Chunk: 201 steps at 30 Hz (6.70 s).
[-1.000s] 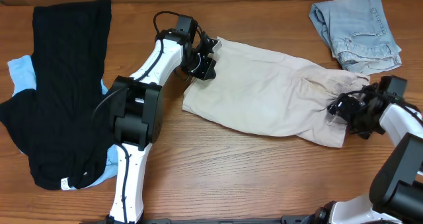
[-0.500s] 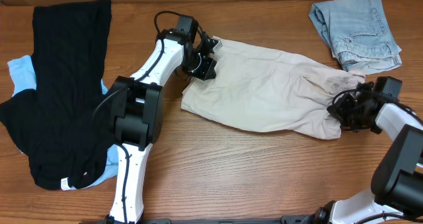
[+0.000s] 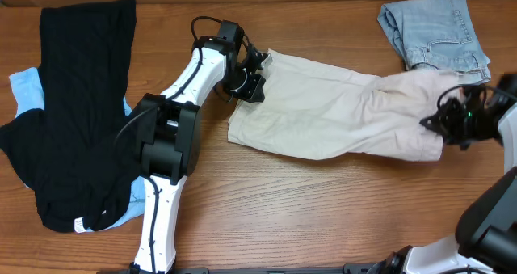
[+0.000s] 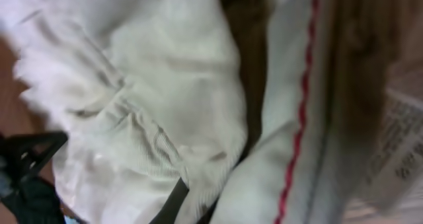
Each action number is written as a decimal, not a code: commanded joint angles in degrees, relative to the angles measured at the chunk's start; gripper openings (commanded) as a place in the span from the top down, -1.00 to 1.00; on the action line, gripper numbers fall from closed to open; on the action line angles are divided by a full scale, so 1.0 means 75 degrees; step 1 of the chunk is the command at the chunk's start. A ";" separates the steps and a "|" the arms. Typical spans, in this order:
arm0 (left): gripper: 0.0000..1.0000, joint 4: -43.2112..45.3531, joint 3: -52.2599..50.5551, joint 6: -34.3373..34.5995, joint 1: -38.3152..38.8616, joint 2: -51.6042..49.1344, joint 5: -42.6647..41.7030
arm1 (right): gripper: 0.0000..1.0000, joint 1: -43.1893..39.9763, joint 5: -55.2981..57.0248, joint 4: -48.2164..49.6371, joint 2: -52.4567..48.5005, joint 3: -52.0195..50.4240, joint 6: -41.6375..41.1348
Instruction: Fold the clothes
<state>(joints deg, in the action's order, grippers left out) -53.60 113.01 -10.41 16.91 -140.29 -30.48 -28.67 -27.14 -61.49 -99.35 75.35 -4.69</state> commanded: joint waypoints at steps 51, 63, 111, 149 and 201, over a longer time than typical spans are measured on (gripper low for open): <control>0.10 -0.4170 0.5756 0.1772 -0.2092 -0.0353 0.1055 | -0.64 0.7551 -0.0813 0.4153 -0.0938 0.1469 -0.2040; 0.12 -0.4185 0.5753 0.1463 -0.2226 -0.0353 0.1151 | -0.60 0.6980 0.1408 0.2602 -0.0941 0.1416 -0.2419; 0.12 -0.4357 0.5747 0.1355 -0.2200 -0.0353 0.1355 | -0.88 0.4307 0.1186 -0.0076 -0.1845 0.3620 -0.1352; 0.12 -0.4453 0.5747 0.1215 -0.2200 -0.0356 0.1749 | -0.79 0.5021 0.4127 0.0912 -0.2279 -0.0023 -0.3923; 0.11 -0.4564 0.5747 0.1215 -0.2200 -0.0356 0.1944 | -0.50 0.5406 0.1833 0.2911 -0.3590 0.2349 -0.1209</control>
<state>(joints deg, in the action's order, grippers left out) -87.92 154.95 -0.16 0.01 -143.44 -16.64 7.70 -6.04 -36.34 -124.38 93.01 -18.17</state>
